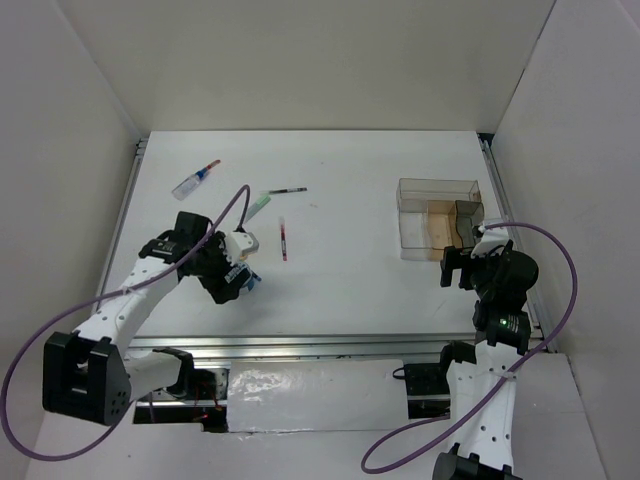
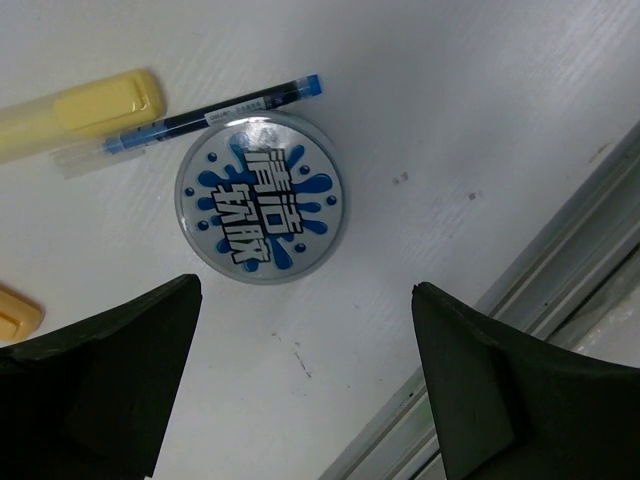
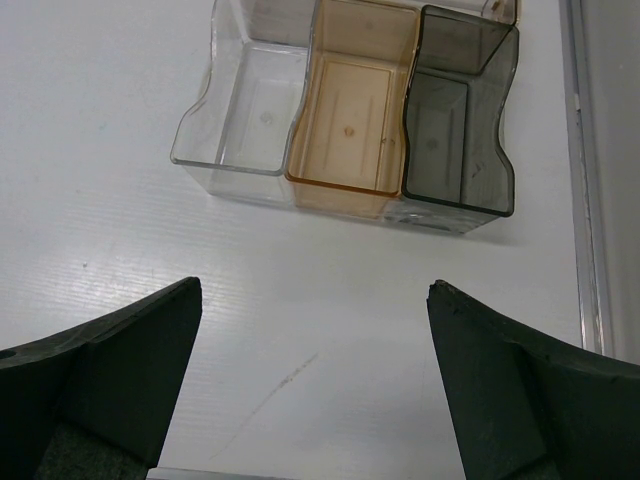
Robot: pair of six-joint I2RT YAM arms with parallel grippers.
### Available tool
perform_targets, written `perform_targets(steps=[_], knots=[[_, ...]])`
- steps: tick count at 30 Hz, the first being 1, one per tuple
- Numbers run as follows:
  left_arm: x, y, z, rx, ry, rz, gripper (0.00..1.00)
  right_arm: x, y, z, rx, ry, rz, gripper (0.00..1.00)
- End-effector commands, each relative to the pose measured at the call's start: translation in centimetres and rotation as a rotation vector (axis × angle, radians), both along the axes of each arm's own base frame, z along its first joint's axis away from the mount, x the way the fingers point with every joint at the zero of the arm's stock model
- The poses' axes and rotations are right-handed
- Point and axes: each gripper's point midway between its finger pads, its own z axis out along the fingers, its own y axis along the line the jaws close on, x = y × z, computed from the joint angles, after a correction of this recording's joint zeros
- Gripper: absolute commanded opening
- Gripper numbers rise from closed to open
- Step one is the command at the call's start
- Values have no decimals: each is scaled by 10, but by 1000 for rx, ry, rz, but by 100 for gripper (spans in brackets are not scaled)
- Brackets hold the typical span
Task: Sort the stationery into containers
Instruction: Pick up the stationery from the center of the board.
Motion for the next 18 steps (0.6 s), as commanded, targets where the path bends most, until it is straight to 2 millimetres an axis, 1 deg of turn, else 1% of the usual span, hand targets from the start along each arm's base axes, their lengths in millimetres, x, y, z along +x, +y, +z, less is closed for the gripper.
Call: perform_targets(steps=[1, 5, 8, 15, 18], knots=[[22, -1, -3, 17, -51, 39, 98, 3, -2, 15, -10, -36, -10, 100], [33, 1, -8, 50, -62, 67, 97, 3, -3, 15, -10, -36, -13, 100], [41, -1, -10, 56, -73, 72, 97, 3, -3, 16, -10, -38, -13, 100], [40, -11, -19, 46, -54, 44, 95, 3, -3, 16, -9, -37, -13, 100], [42, -11, -22, 55, -58, 50, 92, 3, -3, 16, -10, -38, -13, 100]])
